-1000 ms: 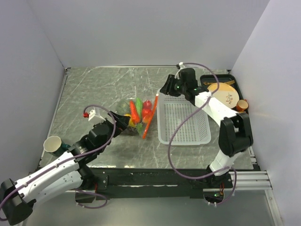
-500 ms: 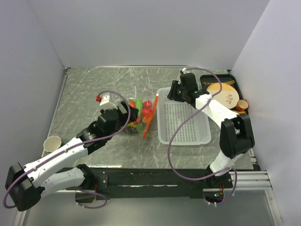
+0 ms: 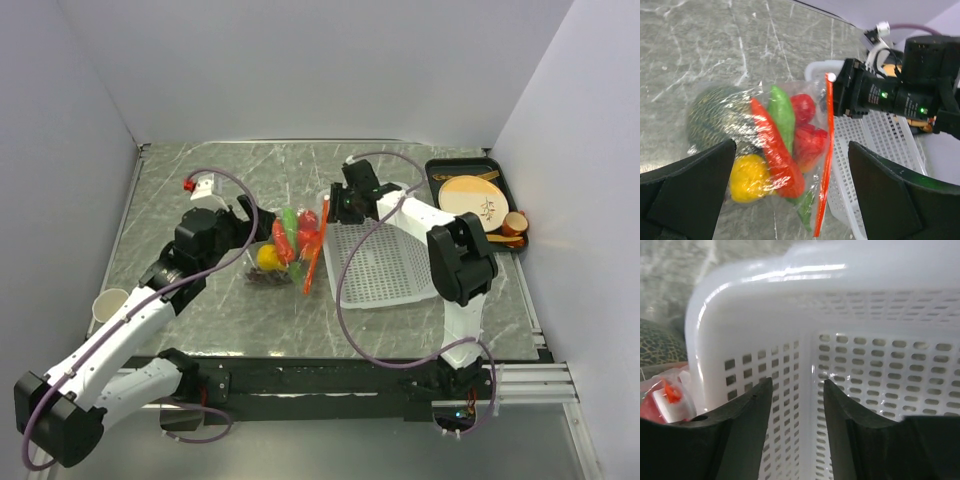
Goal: Place the food in the zip-top bag and seal the zipper
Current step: Adjust the bin at the center of the board, then reset both arms
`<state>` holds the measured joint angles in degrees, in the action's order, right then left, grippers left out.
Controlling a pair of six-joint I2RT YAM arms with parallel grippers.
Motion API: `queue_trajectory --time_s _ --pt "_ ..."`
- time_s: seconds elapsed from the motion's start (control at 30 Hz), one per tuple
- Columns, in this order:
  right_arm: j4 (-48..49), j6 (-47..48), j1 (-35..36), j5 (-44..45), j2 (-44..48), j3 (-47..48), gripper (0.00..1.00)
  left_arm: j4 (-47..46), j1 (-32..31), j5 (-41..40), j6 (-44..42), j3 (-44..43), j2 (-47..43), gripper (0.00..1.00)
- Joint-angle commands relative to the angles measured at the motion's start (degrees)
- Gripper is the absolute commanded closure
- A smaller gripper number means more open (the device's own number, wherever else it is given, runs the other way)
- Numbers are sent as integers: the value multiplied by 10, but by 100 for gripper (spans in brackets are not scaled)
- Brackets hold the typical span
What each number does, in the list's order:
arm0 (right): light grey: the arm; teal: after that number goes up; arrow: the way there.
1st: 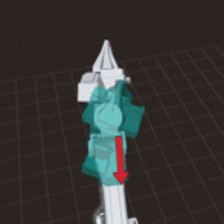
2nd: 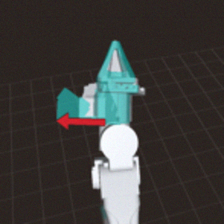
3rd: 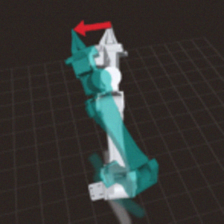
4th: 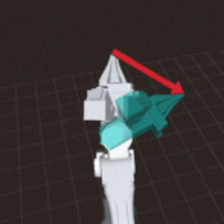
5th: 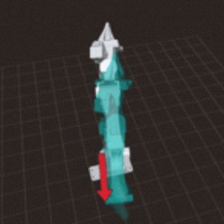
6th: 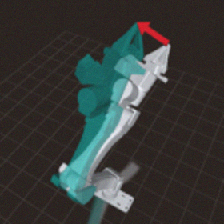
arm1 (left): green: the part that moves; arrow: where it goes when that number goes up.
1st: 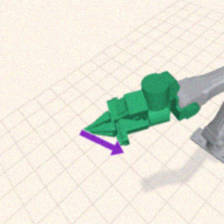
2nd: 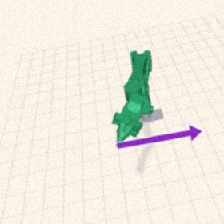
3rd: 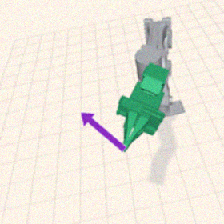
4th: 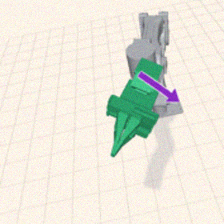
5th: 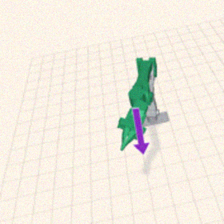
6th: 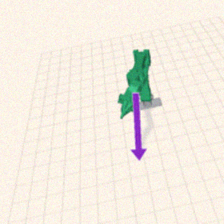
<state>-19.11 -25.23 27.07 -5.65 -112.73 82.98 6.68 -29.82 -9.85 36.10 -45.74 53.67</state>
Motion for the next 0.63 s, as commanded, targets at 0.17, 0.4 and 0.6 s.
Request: queue_trajectory --time_s 0.17,0.4,0.6 --pt "75 17 -5 105 136 -53 12 10 13 45 -73 -77 82 1" --pt "149 19 -131 218 311 -218 0 -34 52 37 -100 -111 140 1" --pt "178 -1 -216 294 371 -317 0 -62 95 18 -121 -123 167 1"
